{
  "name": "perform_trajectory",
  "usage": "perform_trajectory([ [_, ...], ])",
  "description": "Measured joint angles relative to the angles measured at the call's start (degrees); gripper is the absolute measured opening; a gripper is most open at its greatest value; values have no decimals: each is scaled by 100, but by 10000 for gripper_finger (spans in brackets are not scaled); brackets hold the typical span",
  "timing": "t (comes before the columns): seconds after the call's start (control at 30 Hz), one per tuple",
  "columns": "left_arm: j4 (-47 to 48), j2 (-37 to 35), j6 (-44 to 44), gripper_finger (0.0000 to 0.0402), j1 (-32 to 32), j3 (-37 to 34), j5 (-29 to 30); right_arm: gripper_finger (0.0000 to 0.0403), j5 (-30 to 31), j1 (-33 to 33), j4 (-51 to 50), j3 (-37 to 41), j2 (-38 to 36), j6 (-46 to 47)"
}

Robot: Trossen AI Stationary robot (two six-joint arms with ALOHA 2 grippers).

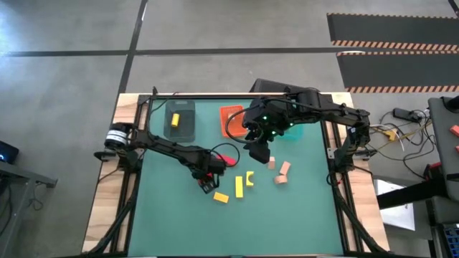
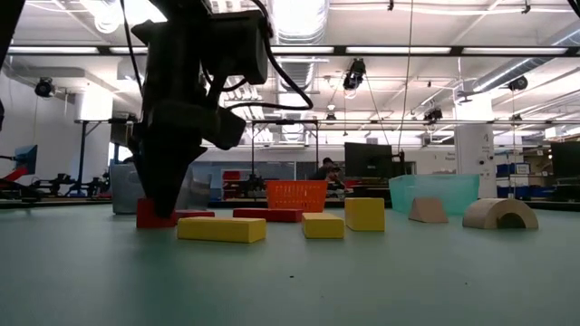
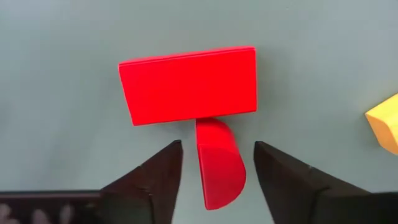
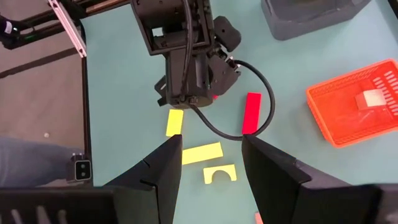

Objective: Sort & place blocks by color
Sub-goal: Put the red block into the green bin

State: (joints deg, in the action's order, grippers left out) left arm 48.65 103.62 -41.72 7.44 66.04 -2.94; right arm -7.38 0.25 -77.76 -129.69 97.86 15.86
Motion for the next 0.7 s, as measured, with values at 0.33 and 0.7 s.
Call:
perform_trajectory([
  [0.33,36,-64,-1,73,0,0,-2,157,2,21,-11,0,0,0],
  [0.7,-25,-1413,382,77,-4,36,442,157,721,505,-111,0,-212,-32],
])
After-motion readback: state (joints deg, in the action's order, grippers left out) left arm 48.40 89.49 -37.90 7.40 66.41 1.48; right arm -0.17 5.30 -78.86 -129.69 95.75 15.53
